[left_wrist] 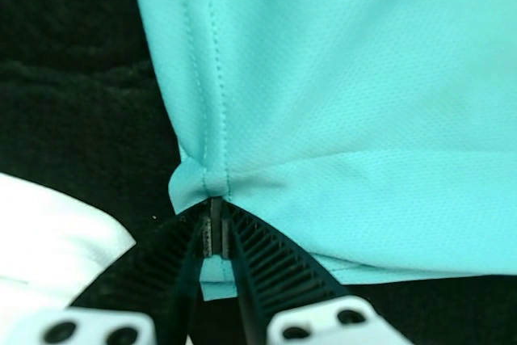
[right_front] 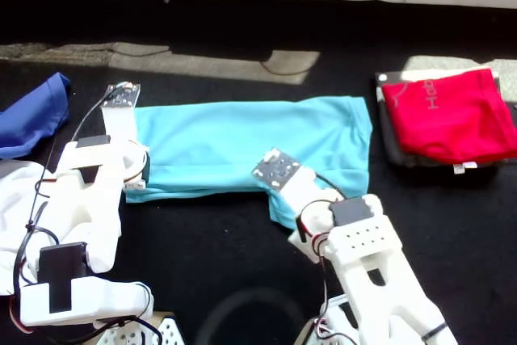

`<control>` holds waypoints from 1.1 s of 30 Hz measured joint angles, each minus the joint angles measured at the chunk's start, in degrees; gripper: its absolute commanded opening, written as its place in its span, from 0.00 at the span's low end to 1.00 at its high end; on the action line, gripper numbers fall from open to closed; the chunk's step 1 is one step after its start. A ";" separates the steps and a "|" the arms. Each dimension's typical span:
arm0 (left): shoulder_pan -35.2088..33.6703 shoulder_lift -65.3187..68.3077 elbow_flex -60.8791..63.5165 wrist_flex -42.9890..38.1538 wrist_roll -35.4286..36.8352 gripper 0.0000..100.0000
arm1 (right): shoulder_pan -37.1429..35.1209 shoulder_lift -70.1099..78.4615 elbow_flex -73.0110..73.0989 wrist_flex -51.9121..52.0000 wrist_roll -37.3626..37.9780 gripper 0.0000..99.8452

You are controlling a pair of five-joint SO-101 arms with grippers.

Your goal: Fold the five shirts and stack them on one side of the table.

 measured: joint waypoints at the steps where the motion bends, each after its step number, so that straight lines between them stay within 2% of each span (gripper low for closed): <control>1: 0.00 0.00 0.00 0.00 0.00 0.01 | 0.00 1.05 0.00 0.00 0.79 0.27; 10: 0.00 0.00 0.00 0.00 0.00 0.01 | 0.44 19.52 -0.79 -12.22 2.73 0.27; 13: 0.00 0.00 0.00 0.00 0.00 0.01 | 1.41 26.37 -4.40 -13.36 2.81 0.26; 15: 0.00 0.00 0.00 0.00 0.00 0.01 | 2.46 30.33 -7.47 -13.36 2.81 0.19; 18: 0.00 0.00 0.00 0.00 0.00 0.01 | 4.92 35.16 -12.40 -13.45 2.81 0.01; 20: 0.00 0.00 0.00 0.00 0.00 0.01 | 6.95 37.54 -15.38 -13.45 2.81 0.02; 27: 0.00 0.00 0.00 0.00 0.00 0.01 | 10.64 37.89 -17.49 -14.51 2.81 0.01; 33: 0.00 0.00 0.00 0.00 0.00 0.01 | 11.43 27.43 -17.32 -12.66 2.73 0.01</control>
